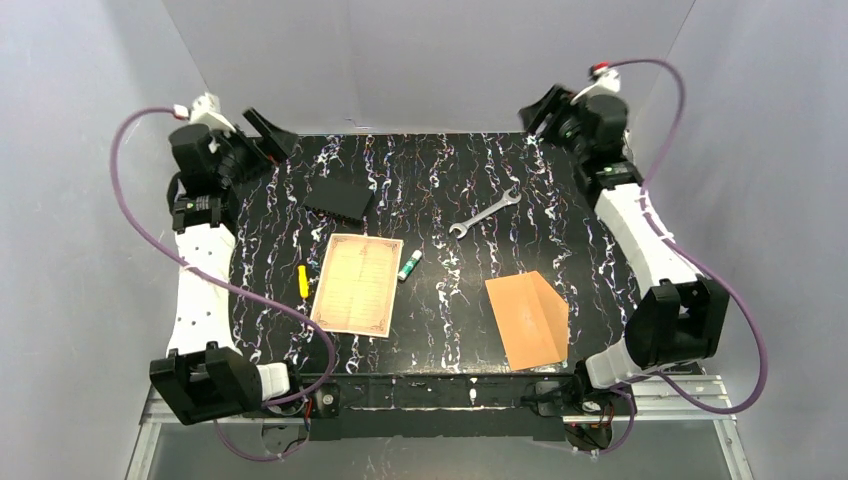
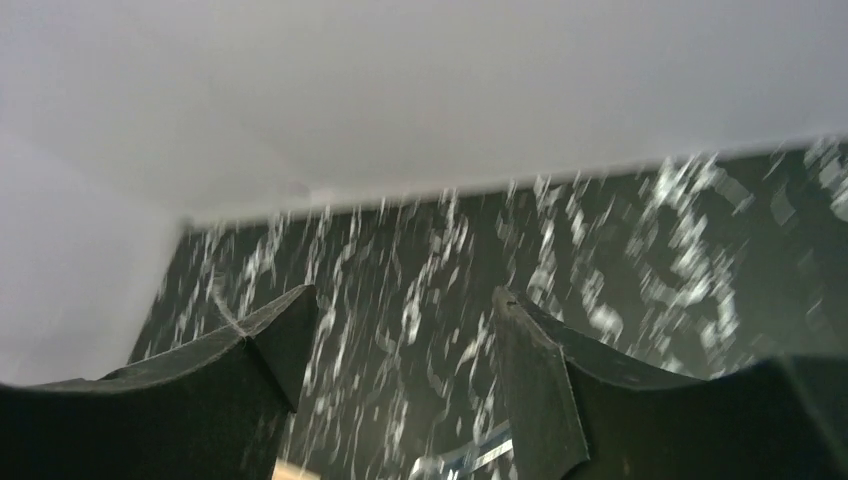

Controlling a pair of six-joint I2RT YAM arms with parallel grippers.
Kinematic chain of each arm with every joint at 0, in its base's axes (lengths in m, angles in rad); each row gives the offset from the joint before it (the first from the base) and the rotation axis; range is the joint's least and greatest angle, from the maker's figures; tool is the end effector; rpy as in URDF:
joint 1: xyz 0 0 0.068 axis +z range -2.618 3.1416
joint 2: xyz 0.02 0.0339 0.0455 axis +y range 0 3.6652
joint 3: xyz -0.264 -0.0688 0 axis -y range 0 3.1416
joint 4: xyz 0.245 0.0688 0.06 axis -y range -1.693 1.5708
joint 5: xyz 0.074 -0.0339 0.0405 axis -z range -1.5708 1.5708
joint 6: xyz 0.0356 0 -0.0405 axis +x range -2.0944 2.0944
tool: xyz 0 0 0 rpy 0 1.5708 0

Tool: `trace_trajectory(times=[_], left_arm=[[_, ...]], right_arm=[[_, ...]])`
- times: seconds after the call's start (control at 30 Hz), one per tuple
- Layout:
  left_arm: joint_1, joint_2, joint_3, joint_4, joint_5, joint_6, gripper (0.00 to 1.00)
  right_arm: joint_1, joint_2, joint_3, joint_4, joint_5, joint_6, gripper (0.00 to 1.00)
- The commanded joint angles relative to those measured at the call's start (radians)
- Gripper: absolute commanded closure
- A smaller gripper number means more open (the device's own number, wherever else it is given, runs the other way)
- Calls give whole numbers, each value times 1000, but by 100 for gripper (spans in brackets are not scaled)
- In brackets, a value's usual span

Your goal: Place the letter into the envelope and seal it

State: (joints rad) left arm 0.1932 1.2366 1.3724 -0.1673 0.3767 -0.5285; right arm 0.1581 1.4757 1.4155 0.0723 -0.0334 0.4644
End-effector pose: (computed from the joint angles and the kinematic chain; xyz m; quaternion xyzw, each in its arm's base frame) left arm 0.2725 0.0400 0.4521 -0.1272 0.7060 -0.2466 0.6516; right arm 0.3481 0.0567 0.4228 0.0955 0.6963 0.2290 0.6735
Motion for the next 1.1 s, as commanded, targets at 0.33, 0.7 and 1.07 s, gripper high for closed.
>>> trace_trajectory(times=[0.33,0.7,1.07], left_arm=[[-81,-59,-434,-106,161,-65,2],[-163,-11,-539,-122,118,-66,2],[-212,53,-499,-198,92,5,2]], right_arm=[[216,20,-214,-398,-47,31,26],[252,6,-368,-1038,245,71,19],[326,71,-517,-918,291,125,9]])
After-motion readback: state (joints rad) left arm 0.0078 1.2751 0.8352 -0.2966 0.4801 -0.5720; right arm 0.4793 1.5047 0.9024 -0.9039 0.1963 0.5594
